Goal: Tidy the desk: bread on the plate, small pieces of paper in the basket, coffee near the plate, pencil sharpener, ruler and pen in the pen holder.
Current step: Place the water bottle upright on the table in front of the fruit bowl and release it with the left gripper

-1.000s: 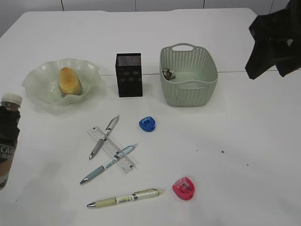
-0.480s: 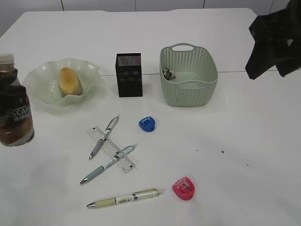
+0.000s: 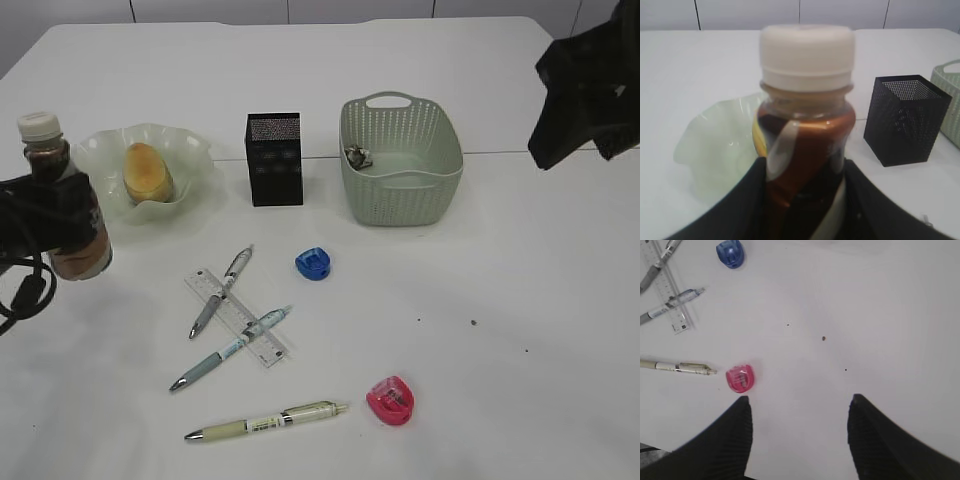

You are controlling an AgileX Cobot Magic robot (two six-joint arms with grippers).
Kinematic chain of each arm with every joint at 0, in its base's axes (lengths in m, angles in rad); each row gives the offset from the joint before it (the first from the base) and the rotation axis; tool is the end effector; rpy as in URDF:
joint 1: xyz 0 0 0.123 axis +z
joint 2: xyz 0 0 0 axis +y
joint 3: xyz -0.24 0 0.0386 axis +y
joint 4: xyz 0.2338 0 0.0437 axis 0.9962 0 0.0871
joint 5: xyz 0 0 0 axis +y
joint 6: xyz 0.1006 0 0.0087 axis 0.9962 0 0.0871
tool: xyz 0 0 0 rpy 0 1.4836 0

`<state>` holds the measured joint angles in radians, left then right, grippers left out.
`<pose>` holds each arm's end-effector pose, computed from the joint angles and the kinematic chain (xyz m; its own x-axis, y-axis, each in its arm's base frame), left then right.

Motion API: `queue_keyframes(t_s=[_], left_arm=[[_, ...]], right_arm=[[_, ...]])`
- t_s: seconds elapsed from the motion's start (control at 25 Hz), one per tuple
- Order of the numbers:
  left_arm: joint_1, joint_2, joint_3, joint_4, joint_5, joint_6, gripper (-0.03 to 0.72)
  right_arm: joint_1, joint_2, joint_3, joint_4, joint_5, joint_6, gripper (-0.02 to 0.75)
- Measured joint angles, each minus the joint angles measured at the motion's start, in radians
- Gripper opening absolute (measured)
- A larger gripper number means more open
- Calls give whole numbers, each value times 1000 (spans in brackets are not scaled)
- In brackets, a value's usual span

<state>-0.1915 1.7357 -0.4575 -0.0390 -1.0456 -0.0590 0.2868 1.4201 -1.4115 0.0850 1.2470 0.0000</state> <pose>0.2820 -0.0512 0.1274 -0.1545 -0.0499 -0.9867 0.1458 0.9866 -0.0728 0.2622 0.0858 0.3152 -0.8903 -0.2344 -0.3905 -0.2883 0.9538 0.0846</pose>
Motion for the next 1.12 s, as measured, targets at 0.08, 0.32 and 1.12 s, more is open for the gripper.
queue_keyframes(t_s=[0.08, 0.32, 1.12], left_arm=[[0, 47, -2, -14, -42, 7, 283], [0, 128, -10, -24, -42, 48, 283], [0, 249, -94, -46, -66, 85, 283]], right_arm=[[0, 0, 0, -16, 0, -5, 444], [0, 0, 0, -51, 0, -10, 444], [0, 0, 0, -85, 0, -12, 444]])
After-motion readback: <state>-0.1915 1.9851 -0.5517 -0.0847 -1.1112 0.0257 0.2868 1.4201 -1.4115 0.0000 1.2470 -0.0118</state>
